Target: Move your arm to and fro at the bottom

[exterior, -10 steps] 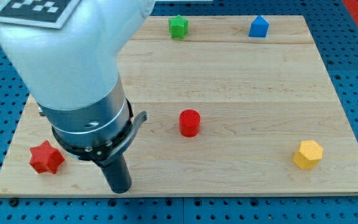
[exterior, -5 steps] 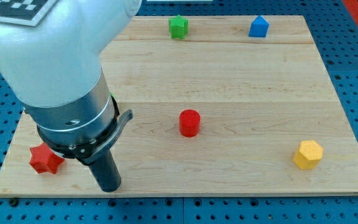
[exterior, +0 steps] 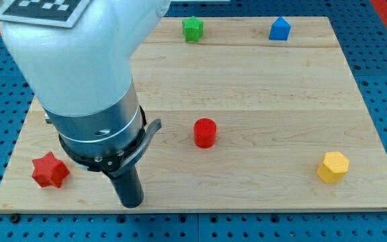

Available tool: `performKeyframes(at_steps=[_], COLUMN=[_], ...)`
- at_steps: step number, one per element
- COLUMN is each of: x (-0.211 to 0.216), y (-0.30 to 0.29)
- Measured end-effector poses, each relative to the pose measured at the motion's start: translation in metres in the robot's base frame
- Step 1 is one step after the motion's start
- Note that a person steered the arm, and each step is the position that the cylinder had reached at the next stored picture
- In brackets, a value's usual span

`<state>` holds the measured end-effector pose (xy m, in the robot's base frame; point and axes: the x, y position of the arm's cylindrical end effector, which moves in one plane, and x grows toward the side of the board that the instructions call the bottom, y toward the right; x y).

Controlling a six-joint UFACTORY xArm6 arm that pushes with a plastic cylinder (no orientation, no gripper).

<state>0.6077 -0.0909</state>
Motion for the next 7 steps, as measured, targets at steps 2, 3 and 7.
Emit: performKeyframes(at_steps=[2, 3, 7], x=[0.010, 0.008, 0.007], y=[0.035, 0.035, 0.030])
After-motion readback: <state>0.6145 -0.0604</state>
